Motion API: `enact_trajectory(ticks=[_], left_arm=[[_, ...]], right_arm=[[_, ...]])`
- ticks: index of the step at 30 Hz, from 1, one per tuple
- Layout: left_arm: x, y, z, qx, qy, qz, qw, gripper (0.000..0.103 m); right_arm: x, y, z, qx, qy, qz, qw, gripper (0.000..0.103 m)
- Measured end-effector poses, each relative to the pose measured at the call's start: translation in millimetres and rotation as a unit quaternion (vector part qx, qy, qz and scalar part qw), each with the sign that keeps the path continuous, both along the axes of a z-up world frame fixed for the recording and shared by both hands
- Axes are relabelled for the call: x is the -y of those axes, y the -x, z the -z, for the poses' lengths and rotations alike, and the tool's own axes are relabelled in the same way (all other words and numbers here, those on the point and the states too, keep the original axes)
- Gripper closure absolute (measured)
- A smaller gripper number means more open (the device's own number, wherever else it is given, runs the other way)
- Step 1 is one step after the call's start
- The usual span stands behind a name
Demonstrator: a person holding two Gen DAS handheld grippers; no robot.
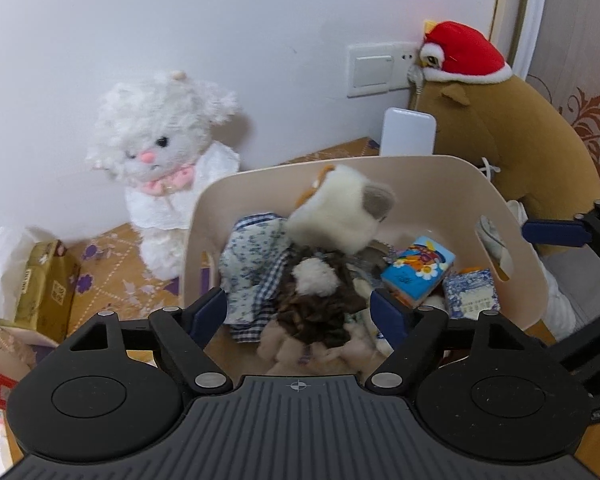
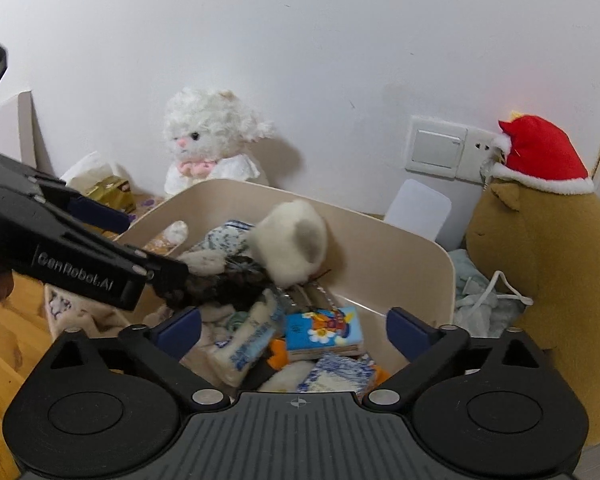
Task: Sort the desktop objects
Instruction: 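Open left tool dropping mouse into basket while right tool releases tissue pack, then move left tool to pink fleece cloth while right tool approaches beige claw clip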
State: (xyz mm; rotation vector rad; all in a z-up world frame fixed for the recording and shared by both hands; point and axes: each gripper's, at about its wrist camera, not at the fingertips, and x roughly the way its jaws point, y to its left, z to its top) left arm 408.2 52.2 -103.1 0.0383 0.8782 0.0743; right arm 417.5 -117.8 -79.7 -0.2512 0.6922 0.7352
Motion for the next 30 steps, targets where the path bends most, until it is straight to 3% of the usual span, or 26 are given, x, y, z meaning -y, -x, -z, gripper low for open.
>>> enact_trajectory(ticks=[10,22,30], left_arm=[[-28.5,27.9,-9.8,0.026,-0.013,-0.014,0.9995,0.023],[-73.2,56.2,6.5,0.008,-0.007,-0.023,0.9997,0.023],[-104.1,68.4,29.5,-0.017,-0.006,-0.026,0.9995,0.023]], right_arm=[[-17.6,30.5,-14.2,0.009,-0.007,-0.003,1.000,0.000],[-39.5,65.2,-4.9,0.002,0.002,0.007,1.000,0.000],[-60.8,84.9,18.1,-0.017,0.028,-0.003,0.999,0.000]])
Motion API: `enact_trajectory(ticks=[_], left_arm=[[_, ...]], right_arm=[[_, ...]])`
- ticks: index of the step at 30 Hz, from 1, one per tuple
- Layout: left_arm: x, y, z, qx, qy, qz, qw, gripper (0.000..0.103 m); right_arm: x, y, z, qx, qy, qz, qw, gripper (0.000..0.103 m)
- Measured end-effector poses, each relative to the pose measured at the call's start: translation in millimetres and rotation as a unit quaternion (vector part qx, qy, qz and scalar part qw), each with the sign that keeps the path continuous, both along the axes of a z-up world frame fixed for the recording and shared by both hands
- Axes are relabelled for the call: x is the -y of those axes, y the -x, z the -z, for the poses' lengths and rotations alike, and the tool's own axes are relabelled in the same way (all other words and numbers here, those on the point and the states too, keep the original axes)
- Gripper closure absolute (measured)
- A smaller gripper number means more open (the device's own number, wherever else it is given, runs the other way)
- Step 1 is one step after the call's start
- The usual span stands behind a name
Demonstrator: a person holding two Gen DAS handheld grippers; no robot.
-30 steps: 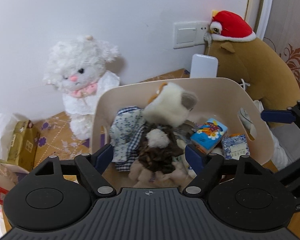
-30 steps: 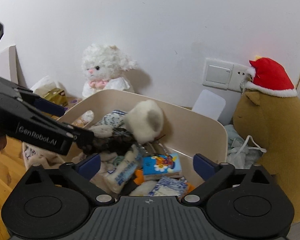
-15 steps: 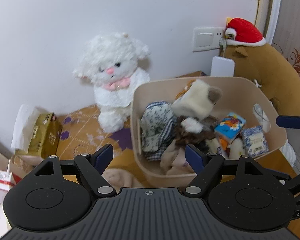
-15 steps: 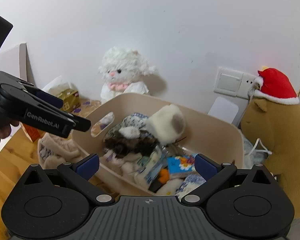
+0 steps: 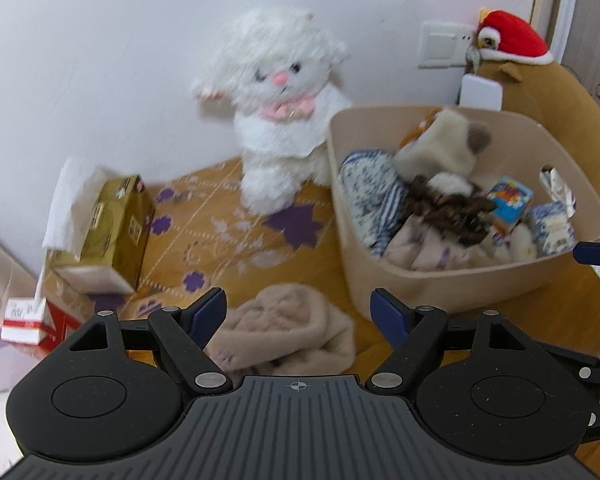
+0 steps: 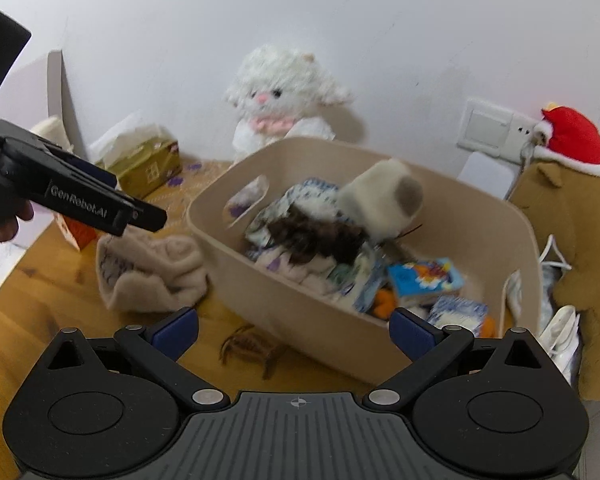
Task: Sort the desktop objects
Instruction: 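Move left tool to pink fleece cloth while right tool approaches beige claw clip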
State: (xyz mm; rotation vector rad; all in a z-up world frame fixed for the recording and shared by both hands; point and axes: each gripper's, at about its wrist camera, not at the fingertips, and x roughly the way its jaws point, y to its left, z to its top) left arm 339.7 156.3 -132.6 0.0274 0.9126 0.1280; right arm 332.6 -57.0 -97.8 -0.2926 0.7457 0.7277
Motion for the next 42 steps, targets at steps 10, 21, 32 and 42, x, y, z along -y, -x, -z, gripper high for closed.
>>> enact_trajectory(ticks=[10,21,32,42], left_arm=[[-33.7,8.7,41.8,-0.040,0.001,0.006,0.9992,0.023],[-50.6,6.9,75.7,-0.060,0.025,0.042,0.9970,0.022],[-56.5,-3.0,90.6,-0.076,0.061,0.049,0.9940,0.022],[-58.4,-3.9,93.6,-0.047,0.088,0.062,0.9931,0.041]], right_arm=[[-24.2,5.0,33.3,-0.034,0.019,0.025,0.999,0.000],[-42.5,1.0,71.1,-0.072,0.036,0.068,0.994,0.000],[-77.1,1.3,92.8,-0.065,0.051,0.086,0.993,0.000],[-81.7,2.0,105.3,-0.061,0.049,0.124,0.989,0.017]])
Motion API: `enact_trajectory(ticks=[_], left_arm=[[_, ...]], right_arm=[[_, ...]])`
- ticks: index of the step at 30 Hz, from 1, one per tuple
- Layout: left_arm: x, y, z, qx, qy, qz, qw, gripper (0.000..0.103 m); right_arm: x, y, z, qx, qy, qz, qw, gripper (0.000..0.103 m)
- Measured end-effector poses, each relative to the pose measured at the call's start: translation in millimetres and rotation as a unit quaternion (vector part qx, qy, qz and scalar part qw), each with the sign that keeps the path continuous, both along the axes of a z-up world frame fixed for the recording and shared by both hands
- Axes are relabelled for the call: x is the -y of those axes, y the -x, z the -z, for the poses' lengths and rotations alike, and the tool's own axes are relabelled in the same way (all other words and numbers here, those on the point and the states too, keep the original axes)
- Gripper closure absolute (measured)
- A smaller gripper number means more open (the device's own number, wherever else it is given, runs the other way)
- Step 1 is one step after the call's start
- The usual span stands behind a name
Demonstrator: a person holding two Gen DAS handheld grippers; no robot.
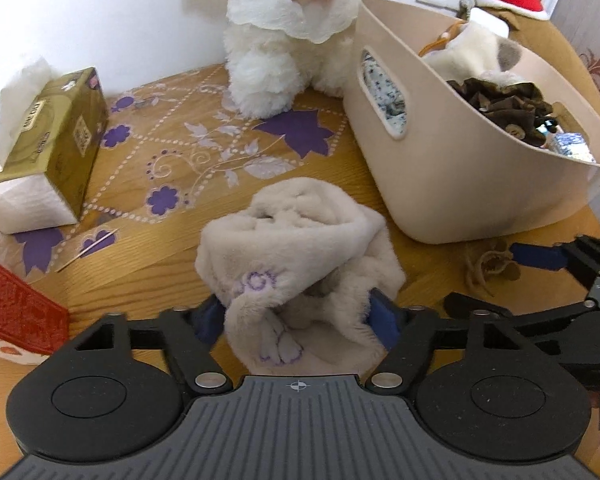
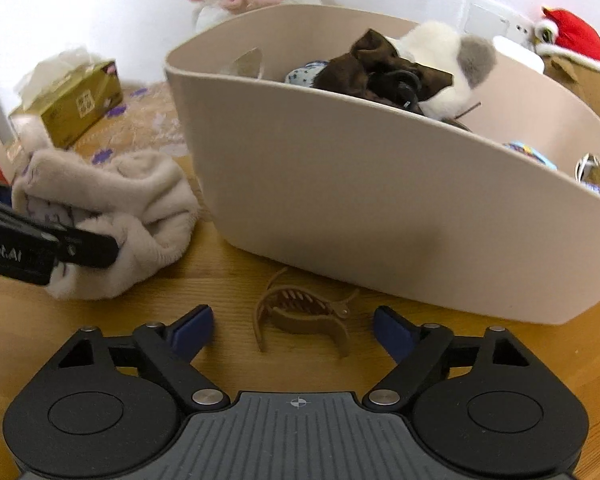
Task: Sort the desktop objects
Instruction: 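Move left tool to pink fleece cloth while right tool approaches beige claw clip, then close left tool on pink cloth while right tool grasps claw clip, then carry pink cloth with left tool while right tool carries claw clip to basket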
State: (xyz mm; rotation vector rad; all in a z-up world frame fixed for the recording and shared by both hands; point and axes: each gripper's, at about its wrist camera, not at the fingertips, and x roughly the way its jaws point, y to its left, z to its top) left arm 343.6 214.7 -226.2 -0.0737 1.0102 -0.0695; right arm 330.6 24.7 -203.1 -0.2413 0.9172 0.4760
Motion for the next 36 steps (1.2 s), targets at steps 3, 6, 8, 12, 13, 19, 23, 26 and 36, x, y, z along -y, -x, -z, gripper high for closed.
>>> enact_trajectory(ticks=[3,6,8,12,13,19,23,26,36], left_arm=[[3.6,-0.3,1.1,0.005,0.008,0.014,0.9999,0.064],[9.1,0.4,1.7,0.003,-0.008,0.026,0.9996,0.078],[10.1,1.1,0.5,-0.001,-0.008,0.028,0.9996,0.083],[9.5,3.9,-1.7,-0.002,-0.009,0.027,0.9996,0.087],[9.6,5.2,-2.1,-0.002,-0.009,0.025,0.9996,0.087],[13.9,14.2,-8.0,0.000,-0.021,0.023,0.9995,0.088],[15.9,20.8,-15.1,0.000,-0.035,0.012,0.9993,0.088],[16.5,27.3,-22.2,0.004,-0.036,0.006,0.9993,0.089],[28.8,48.7,-50.1,0.023,-0.060,-0.011,0.9979,0.089]], right_arm=[[2.4,0.4,-0.8,0.008,-0.008,0.000,1.000,0.033],[3.0,-0.5,-3.4,0.009,-0.014,-0.010,1.000,0.057],[4.8,-0.7,-3.9,0.005,-0.014,-0.008,1.000,0.057],[11.4,1.6,-4.9,-0.002,-0.018,-0.008,1.000,0.057],[13.5,2.2,-5.6,-0.003,-0.019,-0.010,1.000,0.057],[22.7,5.1,-15.8,-0.001,-0.030,-0.029,0.999,0.057],[24.6,5.7,-23.2,-0.002,-0.035,-0.044,0.998,0.057],[27.9,9.0,-30.3,-0.001,-0.042,-0.057,0.997,0.057],[38.7,18.6,-62.2,0.002,-0.075,-0.110,0.991,0.057]])
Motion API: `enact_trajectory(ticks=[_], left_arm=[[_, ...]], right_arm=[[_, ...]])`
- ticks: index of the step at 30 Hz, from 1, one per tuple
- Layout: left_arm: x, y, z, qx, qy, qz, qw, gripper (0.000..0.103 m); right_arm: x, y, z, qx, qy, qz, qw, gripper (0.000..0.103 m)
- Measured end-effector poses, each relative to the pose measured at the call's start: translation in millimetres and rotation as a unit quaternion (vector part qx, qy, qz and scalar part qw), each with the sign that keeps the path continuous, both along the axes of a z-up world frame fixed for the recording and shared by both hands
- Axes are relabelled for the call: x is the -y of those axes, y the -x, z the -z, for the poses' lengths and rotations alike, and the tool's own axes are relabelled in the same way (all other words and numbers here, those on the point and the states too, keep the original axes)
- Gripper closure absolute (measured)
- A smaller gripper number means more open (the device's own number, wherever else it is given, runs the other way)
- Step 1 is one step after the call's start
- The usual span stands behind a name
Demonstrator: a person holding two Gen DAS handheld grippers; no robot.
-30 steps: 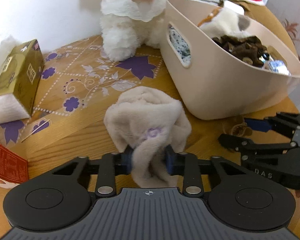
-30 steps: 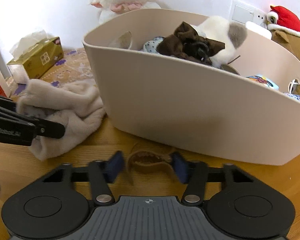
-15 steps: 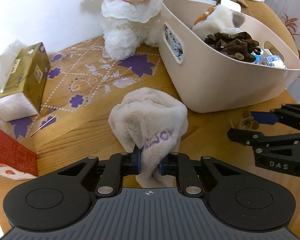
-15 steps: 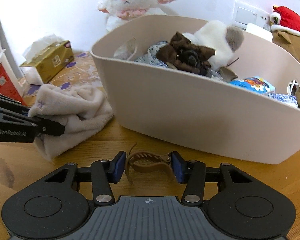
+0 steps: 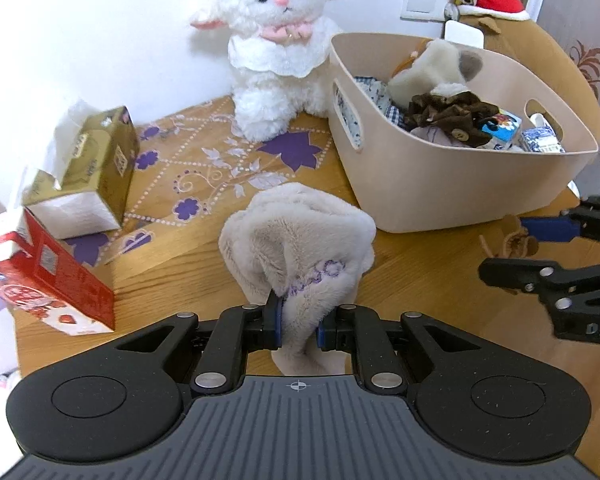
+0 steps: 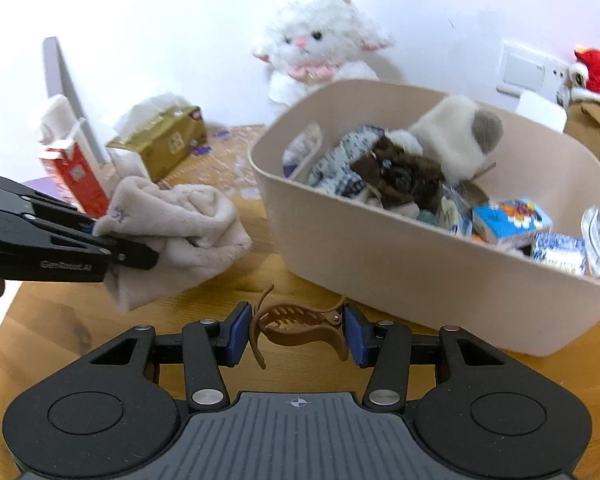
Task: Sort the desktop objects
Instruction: 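Carry pink cloth with left tool while right tool carries claw clip to basket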
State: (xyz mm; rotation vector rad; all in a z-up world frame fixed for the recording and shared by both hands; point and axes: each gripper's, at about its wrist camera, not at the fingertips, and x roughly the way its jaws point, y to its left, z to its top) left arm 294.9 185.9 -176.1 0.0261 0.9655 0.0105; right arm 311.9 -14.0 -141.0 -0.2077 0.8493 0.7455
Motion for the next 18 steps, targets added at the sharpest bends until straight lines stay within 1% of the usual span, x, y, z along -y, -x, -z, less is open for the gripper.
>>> enact_trajectory(ticks=[4,9,18], left_arm=[[5.2,5.1,-13.3,0.010,-0.008,-0.009,0.9999,0.089],[14.7,9.7,-35.4,0.036,-0.016,-0.018,0.9991,0.089],[34.4,9.4,-69.3,0.070,-0.029,-0.026,0.9968,0.089]], right_arm=[[9.6,5.5,-20.4,0.011,-0.008,-0.020,1.000,0.057],[21.8,6.0,-45.3,0.026,-0.020,-0.039,0.999,0.057],[48.6,-5.1,-77.3,0.050,-0.035,-0.048,0.997,0.057]])
